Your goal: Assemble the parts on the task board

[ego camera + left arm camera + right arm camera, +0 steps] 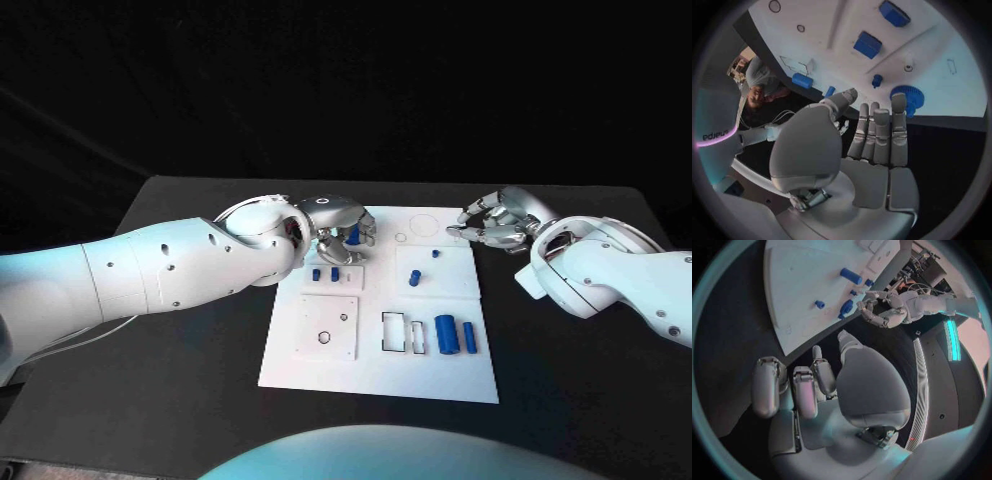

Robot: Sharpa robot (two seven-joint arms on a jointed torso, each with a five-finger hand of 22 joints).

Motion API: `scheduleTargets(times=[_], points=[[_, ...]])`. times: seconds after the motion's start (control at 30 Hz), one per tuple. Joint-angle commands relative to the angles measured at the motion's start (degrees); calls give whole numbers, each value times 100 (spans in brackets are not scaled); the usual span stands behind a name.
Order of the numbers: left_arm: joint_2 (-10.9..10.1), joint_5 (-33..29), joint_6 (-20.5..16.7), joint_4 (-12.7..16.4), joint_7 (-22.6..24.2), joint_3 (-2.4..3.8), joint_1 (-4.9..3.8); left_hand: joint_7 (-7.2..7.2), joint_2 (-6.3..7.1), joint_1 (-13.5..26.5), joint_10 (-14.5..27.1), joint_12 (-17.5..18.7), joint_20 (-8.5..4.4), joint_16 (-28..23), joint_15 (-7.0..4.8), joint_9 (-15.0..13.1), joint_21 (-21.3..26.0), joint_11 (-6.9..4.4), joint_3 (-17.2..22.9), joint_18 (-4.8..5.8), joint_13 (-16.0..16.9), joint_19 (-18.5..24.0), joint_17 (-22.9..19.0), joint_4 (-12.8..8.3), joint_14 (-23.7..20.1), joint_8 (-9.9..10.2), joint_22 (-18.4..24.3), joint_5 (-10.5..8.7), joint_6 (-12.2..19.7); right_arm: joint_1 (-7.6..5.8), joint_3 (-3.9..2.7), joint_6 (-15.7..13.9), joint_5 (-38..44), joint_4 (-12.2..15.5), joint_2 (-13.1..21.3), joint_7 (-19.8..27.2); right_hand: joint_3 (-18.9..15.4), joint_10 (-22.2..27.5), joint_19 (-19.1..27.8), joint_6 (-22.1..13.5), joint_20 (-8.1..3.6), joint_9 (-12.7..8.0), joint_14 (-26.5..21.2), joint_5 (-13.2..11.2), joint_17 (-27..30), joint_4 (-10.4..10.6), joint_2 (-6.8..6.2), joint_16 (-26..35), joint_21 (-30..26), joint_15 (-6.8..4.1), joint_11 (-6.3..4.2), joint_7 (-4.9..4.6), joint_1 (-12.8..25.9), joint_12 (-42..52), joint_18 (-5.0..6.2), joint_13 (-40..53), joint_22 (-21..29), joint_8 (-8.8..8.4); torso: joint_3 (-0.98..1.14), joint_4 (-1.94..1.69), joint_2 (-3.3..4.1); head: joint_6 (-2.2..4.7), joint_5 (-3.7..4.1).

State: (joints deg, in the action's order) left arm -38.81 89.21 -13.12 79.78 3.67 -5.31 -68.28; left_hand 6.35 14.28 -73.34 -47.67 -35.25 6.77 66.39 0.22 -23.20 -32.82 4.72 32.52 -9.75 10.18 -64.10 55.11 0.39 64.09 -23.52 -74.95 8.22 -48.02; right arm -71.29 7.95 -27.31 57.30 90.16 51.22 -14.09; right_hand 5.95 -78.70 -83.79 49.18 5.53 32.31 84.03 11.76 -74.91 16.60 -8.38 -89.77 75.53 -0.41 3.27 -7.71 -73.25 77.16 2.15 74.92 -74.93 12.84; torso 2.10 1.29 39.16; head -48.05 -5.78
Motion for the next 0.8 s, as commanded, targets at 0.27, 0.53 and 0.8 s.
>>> scheduleTargets(times=[0.27,0.53,0.8], points=[[160,704,551,-147,-132,-4,11,53,55,-10,159,224,15,-71,70,-3,-63,45,-125,80,-97,18,-320,39,-235,153,-296,187,6,10,0,9,10,0,-15,53,-1,42,35,-30,-13,8,586,13,-1465,-11,3,-6,-14,-27,-1,-7,-36,-16,107,153,-862,28,1,-3,-2,5,9],[262,765,784,-259,-295,-5,12,110,-33,-164,6,345,26,145,78,3,-378,69,85,107,-172,-74,-248,16,-93,276,-344,-8,-112,11,0,14,10,6,-18,46,5,35,40,-29,-12,9,585,13,-1464,-11,8,-6,-24,-26,0,-7,-40,-7,109,164,-858,30,1,6,-1,-43,-19],[327,772,857,-349,-416,-5,13,134,-86,-227,-221,417,40,380,96,-9,-760,67,368,147,-215,-195,-126,-7,79,364,-402,-151,-201,11,0,26,10,25,-20,41,8,23,39,-25,-12,10,584,13,-1460,-11,10,-4,-23,-26,-1,-6,-43,6,108,179,-860,33,4,0,-4,-58,6]])
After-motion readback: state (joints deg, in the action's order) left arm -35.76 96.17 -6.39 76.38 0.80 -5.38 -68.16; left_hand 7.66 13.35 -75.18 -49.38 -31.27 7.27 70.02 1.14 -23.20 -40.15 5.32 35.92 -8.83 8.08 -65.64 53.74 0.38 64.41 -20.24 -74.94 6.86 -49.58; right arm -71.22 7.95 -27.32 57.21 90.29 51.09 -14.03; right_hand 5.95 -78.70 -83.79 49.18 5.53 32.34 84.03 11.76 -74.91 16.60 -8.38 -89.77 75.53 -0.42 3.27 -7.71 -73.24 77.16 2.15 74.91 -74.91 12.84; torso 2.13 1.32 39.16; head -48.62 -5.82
